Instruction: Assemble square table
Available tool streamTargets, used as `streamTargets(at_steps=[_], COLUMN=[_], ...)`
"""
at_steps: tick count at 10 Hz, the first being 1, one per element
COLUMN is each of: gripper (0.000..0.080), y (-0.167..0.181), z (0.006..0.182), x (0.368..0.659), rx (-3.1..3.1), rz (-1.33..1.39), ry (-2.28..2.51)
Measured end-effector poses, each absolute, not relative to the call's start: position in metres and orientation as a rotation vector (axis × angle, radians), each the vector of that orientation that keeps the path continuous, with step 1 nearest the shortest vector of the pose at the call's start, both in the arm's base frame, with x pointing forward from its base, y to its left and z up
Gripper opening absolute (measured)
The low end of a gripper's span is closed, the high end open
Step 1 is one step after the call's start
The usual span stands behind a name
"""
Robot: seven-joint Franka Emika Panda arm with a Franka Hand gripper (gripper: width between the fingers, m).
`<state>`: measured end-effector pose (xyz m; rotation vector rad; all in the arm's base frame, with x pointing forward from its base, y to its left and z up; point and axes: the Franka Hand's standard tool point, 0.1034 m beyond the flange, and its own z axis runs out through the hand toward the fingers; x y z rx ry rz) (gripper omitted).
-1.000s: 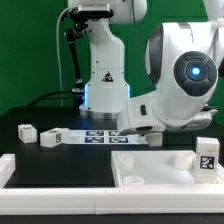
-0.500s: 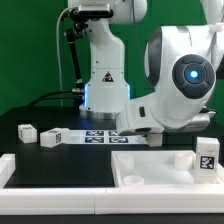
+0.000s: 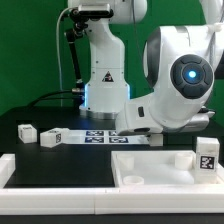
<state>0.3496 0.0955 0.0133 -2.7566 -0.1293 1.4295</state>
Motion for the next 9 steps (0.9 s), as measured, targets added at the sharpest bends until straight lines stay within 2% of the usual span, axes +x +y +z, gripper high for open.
streamTargets(at_steps=[2,5,6,7,9], gripper=[0.0288,0.0289,0.0289,0.0289,0.0289], y=[0.094,0.074,0.063,0.058,0.06], z=[0.018,0.086,0.107,0.113,0.107], x=[0.352,0.41,0.416,0.422,0.427], rx=[-2.746,-2.775,-2.779,-2.786,-2.857], rz=[1.441,1.313,1.303,1.274,1.104], ry=[-0.129,-0.185,-0.215,-0.203,-0.209])
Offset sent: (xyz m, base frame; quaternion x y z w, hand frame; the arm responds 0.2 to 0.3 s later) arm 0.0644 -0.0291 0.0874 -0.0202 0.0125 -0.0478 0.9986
